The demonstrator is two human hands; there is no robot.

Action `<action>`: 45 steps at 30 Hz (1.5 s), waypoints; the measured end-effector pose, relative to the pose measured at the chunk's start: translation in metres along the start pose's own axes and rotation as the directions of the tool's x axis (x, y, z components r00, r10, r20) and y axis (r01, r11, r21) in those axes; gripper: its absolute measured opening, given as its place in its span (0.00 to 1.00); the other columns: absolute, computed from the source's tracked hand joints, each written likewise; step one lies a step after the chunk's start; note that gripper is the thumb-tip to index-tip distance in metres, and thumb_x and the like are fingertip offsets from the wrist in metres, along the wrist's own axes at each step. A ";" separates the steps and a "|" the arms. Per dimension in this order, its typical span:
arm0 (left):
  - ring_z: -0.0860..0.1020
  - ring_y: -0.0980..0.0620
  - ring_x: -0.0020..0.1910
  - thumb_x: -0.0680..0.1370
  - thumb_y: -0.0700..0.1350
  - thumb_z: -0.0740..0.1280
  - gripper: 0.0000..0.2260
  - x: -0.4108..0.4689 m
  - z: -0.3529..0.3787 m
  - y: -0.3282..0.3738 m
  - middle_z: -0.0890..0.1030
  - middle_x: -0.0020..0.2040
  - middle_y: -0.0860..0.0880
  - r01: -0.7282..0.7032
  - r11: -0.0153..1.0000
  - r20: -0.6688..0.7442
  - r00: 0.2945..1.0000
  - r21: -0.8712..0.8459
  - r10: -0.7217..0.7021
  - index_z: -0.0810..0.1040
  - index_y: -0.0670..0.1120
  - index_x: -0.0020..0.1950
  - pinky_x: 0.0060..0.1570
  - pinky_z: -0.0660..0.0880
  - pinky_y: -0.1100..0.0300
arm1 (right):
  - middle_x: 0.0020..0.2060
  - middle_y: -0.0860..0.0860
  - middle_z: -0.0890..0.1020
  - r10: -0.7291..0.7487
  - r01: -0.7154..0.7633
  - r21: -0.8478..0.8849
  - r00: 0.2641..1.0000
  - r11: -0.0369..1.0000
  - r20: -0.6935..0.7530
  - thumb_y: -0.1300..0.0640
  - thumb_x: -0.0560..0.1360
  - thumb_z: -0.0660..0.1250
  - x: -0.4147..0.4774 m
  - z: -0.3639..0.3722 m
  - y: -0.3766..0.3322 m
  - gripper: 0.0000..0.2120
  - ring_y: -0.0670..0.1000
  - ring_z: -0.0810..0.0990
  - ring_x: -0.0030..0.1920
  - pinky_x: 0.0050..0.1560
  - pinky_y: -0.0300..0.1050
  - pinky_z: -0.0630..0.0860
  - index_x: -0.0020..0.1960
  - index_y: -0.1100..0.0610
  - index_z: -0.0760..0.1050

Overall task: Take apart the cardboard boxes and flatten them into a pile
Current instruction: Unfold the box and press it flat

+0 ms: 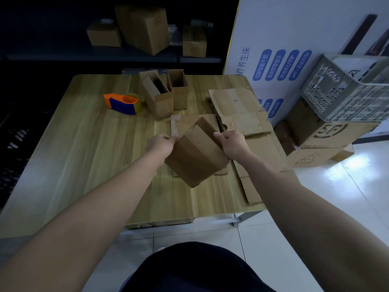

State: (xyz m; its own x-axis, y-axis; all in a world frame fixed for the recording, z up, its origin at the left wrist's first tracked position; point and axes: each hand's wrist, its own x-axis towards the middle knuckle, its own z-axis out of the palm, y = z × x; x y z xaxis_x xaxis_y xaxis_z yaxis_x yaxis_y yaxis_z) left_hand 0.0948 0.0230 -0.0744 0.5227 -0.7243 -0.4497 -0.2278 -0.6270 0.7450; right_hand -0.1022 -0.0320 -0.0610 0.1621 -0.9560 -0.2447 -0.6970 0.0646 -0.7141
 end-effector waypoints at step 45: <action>0.71 0.55 0.57 0.82 0.47 0.57 0.15 -0.005 0.016 0.012 0.76 0.54 0.51 -0.248 0.881 -0.166 0.966 -0.403 0.196 0.75 0.43 0.65 0.55 0.67 0.63 | 0.46 0.54 0.73 0.148 -0.187 0.224 0.972 0.956 0.181 0.60 0.72 0.68 0.005 0.018 -0.038 0.33 0.51 0.78 0.44 0.38 0.43 0.77 0.73 0.57 0.57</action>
State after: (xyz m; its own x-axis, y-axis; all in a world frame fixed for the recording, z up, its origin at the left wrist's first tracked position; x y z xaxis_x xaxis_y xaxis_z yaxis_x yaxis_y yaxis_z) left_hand 0.0759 0.0144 -0.0712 0.5972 -0.7750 -0.2066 0.0011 -0.2568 0.9665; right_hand -0.0621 -0.0336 -0.0470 0.1807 -0.8682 -0.4622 -0.5402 0.3051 -0.7843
